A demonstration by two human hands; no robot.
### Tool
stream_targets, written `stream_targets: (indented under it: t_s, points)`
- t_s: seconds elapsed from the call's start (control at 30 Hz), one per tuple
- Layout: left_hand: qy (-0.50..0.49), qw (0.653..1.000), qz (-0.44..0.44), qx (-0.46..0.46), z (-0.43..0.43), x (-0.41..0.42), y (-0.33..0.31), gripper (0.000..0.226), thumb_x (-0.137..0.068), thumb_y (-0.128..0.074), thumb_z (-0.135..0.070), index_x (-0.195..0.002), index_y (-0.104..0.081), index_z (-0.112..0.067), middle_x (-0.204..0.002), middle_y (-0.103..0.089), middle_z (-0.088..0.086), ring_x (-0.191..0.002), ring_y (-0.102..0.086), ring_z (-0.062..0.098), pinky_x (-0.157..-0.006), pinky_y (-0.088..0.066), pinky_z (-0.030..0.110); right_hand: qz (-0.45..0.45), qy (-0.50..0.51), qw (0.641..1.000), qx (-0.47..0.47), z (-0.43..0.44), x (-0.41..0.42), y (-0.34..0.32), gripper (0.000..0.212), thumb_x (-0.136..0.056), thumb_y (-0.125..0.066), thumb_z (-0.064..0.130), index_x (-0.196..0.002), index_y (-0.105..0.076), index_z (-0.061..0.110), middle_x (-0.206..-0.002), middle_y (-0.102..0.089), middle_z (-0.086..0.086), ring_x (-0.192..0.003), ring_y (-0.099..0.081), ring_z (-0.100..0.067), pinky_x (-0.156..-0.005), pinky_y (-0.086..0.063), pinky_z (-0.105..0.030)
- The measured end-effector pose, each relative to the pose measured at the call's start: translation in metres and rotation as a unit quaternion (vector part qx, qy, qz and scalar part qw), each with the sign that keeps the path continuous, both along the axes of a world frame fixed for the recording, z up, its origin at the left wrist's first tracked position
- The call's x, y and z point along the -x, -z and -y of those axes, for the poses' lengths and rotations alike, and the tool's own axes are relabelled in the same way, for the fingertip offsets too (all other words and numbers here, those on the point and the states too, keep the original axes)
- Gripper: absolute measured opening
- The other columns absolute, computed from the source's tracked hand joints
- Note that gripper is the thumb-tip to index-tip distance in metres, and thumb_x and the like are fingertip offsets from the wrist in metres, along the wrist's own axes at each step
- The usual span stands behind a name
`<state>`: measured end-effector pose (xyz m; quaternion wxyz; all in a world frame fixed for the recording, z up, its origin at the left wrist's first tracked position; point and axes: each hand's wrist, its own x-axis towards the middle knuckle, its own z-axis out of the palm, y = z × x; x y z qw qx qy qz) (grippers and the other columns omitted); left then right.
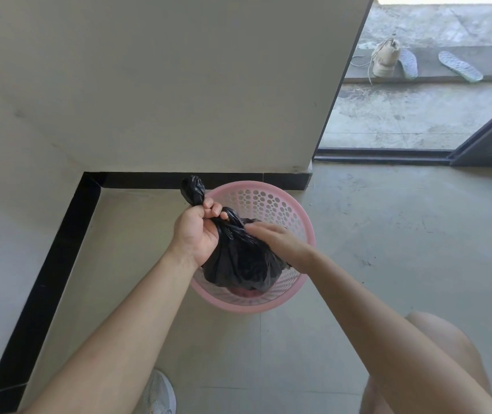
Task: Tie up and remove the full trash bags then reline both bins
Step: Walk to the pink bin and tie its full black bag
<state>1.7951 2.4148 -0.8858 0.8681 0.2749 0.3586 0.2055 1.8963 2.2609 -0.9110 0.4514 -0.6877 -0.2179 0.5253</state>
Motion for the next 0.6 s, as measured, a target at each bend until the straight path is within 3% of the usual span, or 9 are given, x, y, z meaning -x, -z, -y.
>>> stream_targets:
  t_s: [0.13, 0.2, 0.3, 0.4, 0.5, 0.6]
  points:
    - [0.034, 0.999, 0.025, 0.019, -0.002, 0.004, -0.003, 0.03, -0.08, -0.029, 0.009, -0.067, -0.043, -0.014, -0.067, -0.042, 0.003, -0.067, -0.047, 0.019, -0.075, -0.046, 0.029, 0.062, 0.073, 0.994, -0.061, -0.005, 0.0, -0.002, 0.011, -0.095, -0.065, 0.033, -0.095, -0.065, 0.022, -0.094, -0.069, 0.001, -0.089, -0.066, -0.014, -0.086, -0.057, -0.035]
    - [0.056, 0.995, 0.063, 0.051, -0.001, 0.007, -0.004, 0.025, -0.076, -0.033, 0.008, -0.067, -0.044, -0.014, -0.069, -0.049, 0.006, -0.073, -0.057, 0.024, -0.084, -0.049, 0.034, 0.1, 0.148, 0.98, -0.083, -0.01, -0.003, -0.006, 0.008, -0.094, -0.066, 0.028, -0.095, -0.063, 0.021, -0.096, -0.069, 0.001, -0.089, -0.065, -0.014, -0.088, -0.055, -0.037]
    - [0.093, 0.989, 0.094, 0.06, 0.002, 0.008, -0.006, 0.017, -0.071, -0.037, 0.003, -0.07, -0.044, -0.012, -0.079, -0.055, 0.01, -0.088, -0.061, 0.032, -0.094, -0.048, 0.041, 0.087, 0.211, 0.965, -0.13, -0.016, -0.01, -0.018, 0.001, -0.096, -0.061, 0.02, -0.095, -0.061, 0.02, -0.088, -0.069, 0.008, -0.083, -0.065, -0.007, -0.082, -0.054, -0.031]
    - [0.114, 0.99, 0.082, 0.031, 0.004, 0.007, -0.012, 0.013, -0.082, -0.046, -0.01, -0.07, -0.047, -0.014, -0.094, -0.063, 0.014, -0.098, -0.06, 0.033, -0.097, -0.047, 0.044, 0.091, 0.263, 0.947, -0.162, -0.019, -0.022, -0.028, 0.005, -0.1, -0.055, 0.013, -0.099, -0.056, 0.018, -0.085, -0.068, 0.004, -0.085, -0.067, -0.01, -0.086, -0.054, -0.032]
    - [0.106, 0.989, 0.086, 0.047, 0.004, 0.004, -0.016, 0.031, -0.1, -0.044, -0.032, -0.073, -0.046, -0.016, -0.101, -0.067, 0.013, -0.101, -0.063, 0.029, -0.1, -0.046, 0.042, 0.109, 0.294, 0.939, -0.139, -0.019, -0.028, -0.028, 0.005, -0.099, -0.058, 0.022, -0.099, -0.061, 0.019, -0.087, -0.07, -0.001, -0.087, -0.07, -0.02, -0.089, -0.057, -0.041]
    - [0.029, 0.99, 0.099, 0.092, 0.003, -0.001, -0.016, 0.035, -0.105, -0.039, -0.035, -0.08, -0.051, -0.013, -0.098, -0.066, 0.013, -0.102, -0.063, 0.028, -0.096, -0.051, 0.042, 0.182, 0.252, 0.95, -0.038, -0.01, -0.027, -0.022, 0.019, -0.095, -0.059, 0.039, -0.085, -0.067, 0.026, -0.082, -0.069, 0.002, -0.081, -0.068, -0.02, -0.075, -0.055, -0.04]
